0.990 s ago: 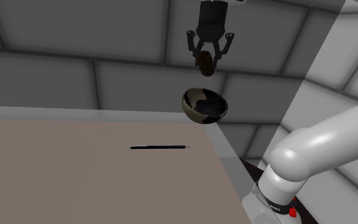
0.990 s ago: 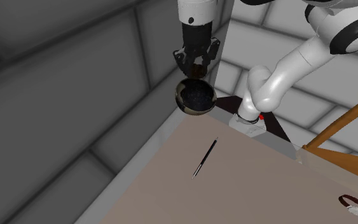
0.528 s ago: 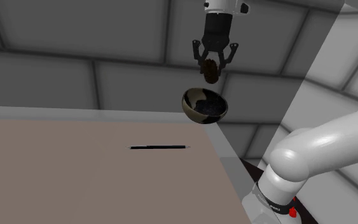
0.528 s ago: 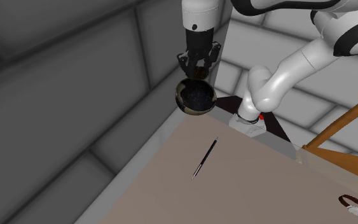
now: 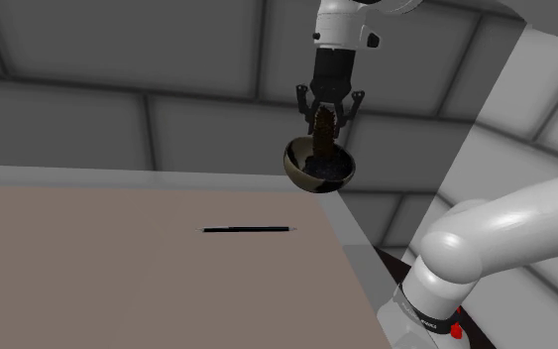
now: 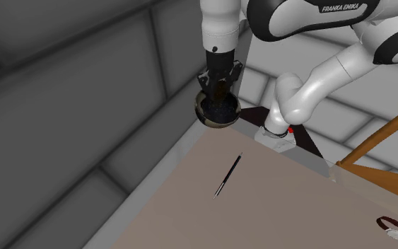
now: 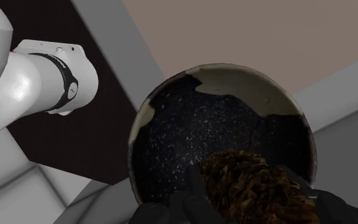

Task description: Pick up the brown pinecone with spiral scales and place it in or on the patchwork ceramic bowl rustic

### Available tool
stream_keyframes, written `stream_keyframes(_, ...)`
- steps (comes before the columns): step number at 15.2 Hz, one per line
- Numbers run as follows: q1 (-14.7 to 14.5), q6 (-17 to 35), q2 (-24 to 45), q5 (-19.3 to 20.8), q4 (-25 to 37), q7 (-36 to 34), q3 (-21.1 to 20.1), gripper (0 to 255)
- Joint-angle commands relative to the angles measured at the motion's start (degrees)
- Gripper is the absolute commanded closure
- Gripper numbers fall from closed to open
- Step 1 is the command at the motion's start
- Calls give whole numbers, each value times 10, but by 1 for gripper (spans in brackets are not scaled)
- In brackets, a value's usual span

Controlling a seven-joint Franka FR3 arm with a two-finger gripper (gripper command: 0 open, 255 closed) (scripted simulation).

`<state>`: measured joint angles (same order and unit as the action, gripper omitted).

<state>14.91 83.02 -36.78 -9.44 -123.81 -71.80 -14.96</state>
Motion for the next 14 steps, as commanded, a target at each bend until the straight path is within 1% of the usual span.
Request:
stream_keyframes(1,-1,18,-5,-2,-23,2,-1,255)
stream_keyframes(9,-1,18,-5,-2,-23,2,-1,255)
stream_keyframes(10,-1,18,-5,-2,-23,2,-1,0)
stream_keyframes(14,-1,18,-5,-2,-23,2,-1,0)
